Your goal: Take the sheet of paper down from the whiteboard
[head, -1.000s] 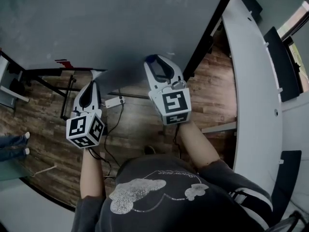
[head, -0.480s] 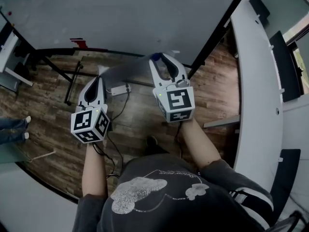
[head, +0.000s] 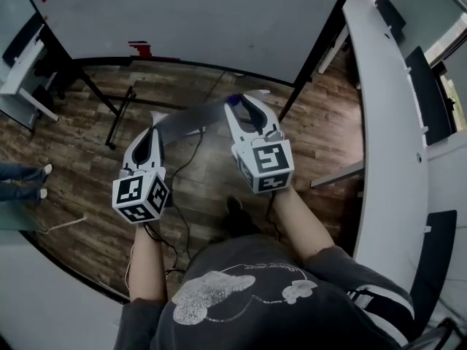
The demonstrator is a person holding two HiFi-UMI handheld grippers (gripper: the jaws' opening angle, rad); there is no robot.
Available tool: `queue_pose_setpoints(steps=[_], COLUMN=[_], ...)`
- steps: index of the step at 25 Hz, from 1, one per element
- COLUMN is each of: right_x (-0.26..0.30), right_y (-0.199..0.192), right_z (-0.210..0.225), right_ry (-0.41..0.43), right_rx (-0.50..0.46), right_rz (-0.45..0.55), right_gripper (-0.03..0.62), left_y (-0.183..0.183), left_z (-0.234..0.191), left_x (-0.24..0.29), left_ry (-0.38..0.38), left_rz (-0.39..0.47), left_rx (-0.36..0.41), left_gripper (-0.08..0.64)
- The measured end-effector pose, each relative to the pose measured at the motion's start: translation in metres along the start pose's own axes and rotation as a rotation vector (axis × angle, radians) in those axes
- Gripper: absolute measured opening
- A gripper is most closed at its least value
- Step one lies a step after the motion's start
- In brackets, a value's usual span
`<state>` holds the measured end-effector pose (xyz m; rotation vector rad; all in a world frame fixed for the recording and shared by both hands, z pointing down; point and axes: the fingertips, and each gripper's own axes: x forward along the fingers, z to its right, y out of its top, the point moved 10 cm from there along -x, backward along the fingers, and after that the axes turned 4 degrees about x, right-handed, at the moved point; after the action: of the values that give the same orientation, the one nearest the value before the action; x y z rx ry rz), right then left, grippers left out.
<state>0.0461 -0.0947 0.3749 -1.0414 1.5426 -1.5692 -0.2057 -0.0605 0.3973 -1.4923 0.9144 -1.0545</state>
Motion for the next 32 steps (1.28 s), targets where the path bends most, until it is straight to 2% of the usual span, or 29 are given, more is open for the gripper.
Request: queue_pose_setpoints(steps=[9,18,32], right_x=[-0.064,-0.108,-0.155], right_y=[-0.006,-0.018,-0.026], right_z=[-0.021,-0.013,0.023], right_ry=[-0.043,-0.086,-0.039], right_rx=[0.010,-0.006,0.013], right_rz=[-0.029,-0.060,-0.046], right_gripper=[0.127,0.127,0.127], left_y=[-0.021,-0.052,-0.043], left_z=[0.019,0.038,0.107], left_x=[-0.045,-0.063,-0.074], left_ry=[-0.021,-0.047,0.005], left_rz=[-0.063,-0.145,-0.086], left_rx=[0.031,-0.001,0.007], left_gripper=[0.009,0.009,0.011])
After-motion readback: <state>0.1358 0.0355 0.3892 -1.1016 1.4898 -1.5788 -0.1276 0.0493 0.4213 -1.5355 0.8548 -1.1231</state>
